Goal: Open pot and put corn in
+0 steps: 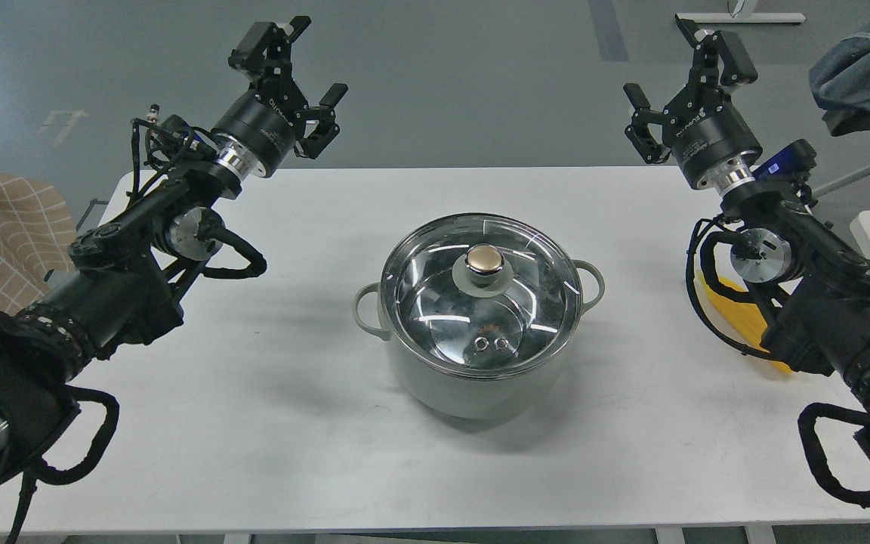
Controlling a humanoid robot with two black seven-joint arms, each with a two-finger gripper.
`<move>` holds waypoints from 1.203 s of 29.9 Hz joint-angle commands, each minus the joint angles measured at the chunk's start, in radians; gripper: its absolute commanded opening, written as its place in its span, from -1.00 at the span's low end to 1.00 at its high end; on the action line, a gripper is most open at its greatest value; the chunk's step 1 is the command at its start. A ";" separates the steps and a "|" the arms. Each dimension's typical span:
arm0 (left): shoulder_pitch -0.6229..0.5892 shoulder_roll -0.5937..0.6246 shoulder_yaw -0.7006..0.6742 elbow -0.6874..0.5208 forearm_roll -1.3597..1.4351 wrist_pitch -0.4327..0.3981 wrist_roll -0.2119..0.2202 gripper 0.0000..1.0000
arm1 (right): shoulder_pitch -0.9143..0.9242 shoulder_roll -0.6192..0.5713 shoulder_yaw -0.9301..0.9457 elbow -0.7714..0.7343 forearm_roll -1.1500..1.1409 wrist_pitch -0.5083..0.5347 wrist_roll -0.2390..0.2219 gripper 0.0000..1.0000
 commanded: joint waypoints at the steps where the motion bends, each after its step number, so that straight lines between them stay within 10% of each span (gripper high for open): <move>1: 0.001 -0.008 -0.008 -0.002 -0.001 -0.001 0.000 0.98 | 0.000 0.000 0.002 -0.013 0.001 0.000 0.000 0.98; 9: -0.013 0.073 0.013 -0.073 0.063 0.000 -0.021 0.98 | 0.001 -0.018 0.000 -0.011 0.003 0.000 0.000 0.98; 24: -0.036 0.412 0.013 -0.895 1.183 0.184 -0.052 0.97 | -0.003 -0.048 -0.003 -0.005 0.003 0.000 0.000 0.98; 36: 0.122 0.383 0.080 -0.927 1.906 0.281 -0.051 0.97 | -0.006 -0.051 -0.003 -0.002 0.003 0.000 0.000 0.98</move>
